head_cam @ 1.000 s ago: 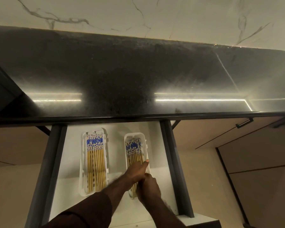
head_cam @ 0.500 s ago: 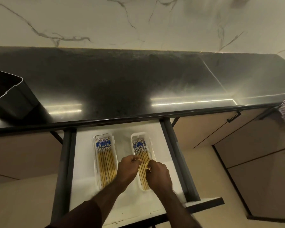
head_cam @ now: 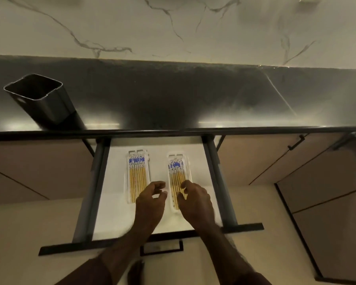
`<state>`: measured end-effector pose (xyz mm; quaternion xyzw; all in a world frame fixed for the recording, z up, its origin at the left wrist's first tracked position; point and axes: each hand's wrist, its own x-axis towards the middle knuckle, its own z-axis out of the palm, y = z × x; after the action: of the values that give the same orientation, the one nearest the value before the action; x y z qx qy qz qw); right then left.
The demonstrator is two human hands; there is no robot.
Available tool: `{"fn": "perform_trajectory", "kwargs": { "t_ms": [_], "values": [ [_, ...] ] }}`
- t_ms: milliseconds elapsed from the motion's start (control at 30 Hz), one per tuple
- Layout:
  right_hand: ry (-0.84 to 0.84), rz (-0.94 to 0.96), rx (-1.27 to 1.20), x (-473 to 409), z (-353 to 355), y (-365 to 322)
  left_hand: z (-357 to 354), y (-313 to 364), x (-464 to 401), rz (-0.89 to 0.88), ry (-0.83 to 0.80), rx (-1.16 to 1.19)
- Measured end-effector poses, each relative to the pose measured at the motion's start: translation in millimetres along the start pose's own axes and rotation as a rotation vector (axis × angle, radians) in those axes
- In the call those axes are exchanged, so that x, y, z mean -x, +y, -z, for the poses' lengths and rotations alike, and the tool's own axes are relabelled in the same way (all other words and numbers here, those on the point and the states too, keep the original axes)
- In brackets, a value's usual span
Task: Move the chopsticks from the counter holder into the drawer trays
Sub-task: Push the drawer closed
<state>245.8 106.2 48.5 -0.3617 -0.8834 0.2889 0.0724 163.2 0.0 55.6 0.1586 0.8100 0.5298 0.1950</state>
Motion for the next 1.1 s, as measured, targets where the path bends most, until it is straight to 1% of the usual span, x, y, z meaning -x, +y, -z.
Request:
{"fn": "perform_trajectory", "kwargs": {
  "t_ms": [233, 367, 567, 733, 900, 1100],
  "values": [
    [0.024, -0.016, -0.087, 72.2, -0.3, 16.5, 3.0, -14.4, 66.9, -0.096, 0.090, -0.029],
    [0.066, 0.051, -0.115, 101.7, -6.6, 17.9, 10.9, -23.9, 90.0, -0.199, 0.119, -0.117],
    [0.101, 0.153, -0.041, 136.9, -29.4, 14.1, 28.5, -52.7, 109.2, -0.344, 0.039, -0.226],
    [0.087, 0.138, 0.035, 159.0, -63.5, 12.9, 47.2, -85.1, 124.0, -0.461, -0.031, -0.299],
    [0.038, 0.123, 0.131, 172.4, -96.3, 10.6, 63.4, -113.1, 141.2, -0.466, -0.074, -0.342],
    [0.011, 0.222, 0.239, 170.0, -126.5, 11.4, 68.2, -132.0, 140.9, -0.473, -0.066, -0.385]
  ]
}}
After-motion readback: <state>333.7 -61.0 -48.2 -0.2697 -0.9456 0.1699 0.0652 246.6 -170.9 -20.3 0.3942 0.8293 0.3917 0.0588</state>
